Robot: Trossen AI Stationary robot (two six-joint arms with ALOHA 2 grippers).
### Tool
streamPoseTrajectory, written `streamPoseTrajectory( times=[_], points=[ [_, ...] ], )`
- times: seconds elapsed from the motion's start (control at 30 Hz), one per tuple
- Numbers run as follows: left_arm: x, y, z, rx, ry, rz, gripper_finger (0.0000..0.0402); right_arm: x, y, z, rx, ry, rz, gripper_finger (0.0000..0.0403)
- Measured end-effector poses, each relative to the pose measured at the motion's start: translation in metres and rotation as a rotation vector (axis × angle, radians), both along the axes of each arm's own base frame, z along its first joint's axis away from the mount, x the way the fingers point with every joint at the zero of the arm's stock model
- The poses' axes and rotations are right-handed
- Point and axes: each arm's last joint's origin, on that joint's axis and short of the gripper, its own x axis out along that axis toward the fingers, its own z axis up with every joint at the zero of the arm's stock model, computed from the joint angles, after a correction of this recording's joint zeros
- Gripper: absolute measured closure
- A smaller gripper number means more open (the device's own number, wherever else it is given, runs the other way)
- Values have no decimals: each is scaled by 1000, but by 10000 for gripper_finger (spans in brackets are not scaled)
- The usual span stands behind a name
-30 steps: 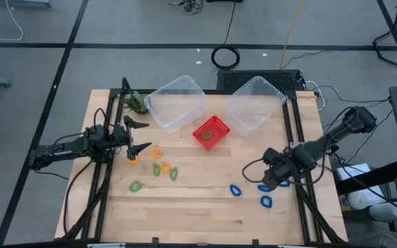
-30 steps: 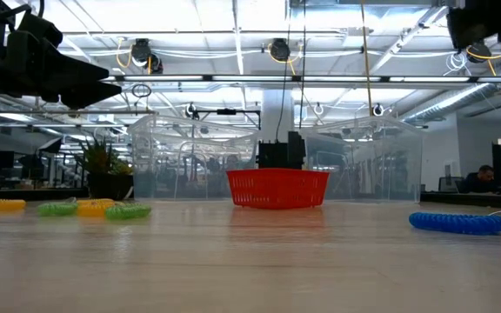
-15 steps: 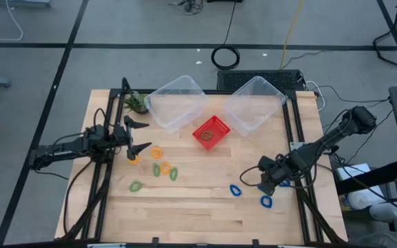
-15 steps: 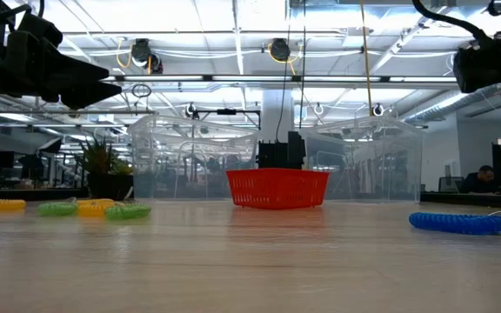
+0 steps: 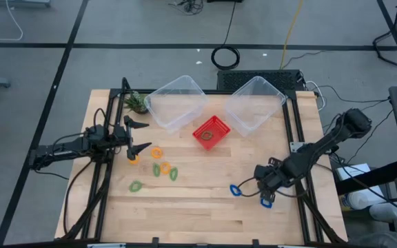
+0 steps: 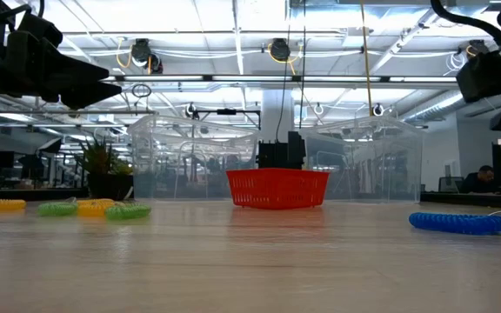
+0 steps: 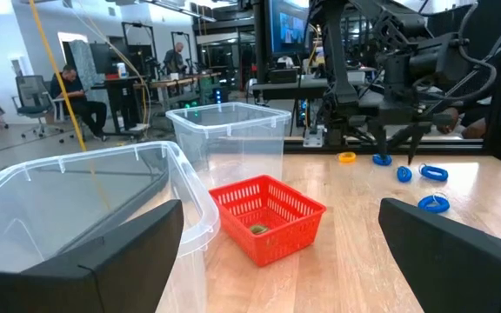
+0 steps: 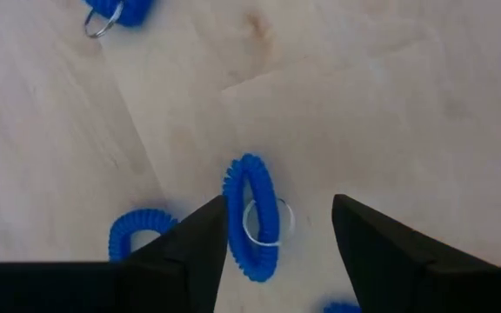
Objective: Sort spring keychains
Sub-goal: Put the blue spring keychain into the right transparent bin
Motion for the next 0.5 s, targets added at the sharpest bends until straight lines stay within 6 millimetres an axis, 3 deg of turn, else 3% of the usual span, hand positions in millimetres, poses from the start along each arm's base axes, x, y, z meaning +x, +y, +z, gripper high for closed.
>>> streamPoseTrajectory(
  times=[0.5],
  points=[
    [0, 0, 0, 0, 0, 0, 7, 9, 9, -21, 26, 46, 32, 211]
  ],
)
